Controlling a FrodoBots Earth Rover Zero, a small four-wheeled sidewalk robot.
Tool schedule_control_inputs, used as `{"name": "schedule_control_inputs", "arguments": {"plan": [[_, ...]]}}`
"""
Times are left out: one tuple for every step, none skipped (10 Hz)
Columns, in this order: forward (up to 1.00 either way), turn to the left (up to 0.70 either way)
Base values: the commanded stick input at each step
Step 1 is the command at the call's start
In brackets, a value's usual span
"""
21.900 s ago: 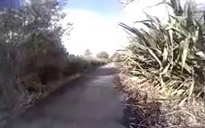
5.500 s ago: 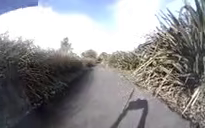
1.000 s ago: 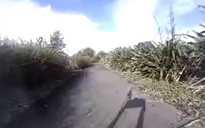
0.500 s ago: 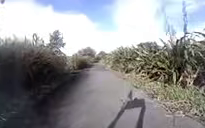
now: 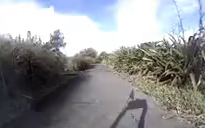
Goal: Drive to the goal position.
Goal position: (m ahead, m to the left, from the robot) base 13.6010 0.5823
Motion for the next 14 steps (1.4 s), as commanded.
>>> {"name": "schedule_control_inputs", "arguments": {"plan": [[0.85, 0.0], [0.85, -0.16], [0.85, -0.33], [0.85, -0.34], [0.85, -0.02], [0.85, 0.0], [0.85, 0.0], [0.85, 0.0], [0.85, 0.0], [0.85, 0.0], [0.85, 0.0], [0.85, 0.0], [0.85, 0.0], [0.85, 0.0]]}}
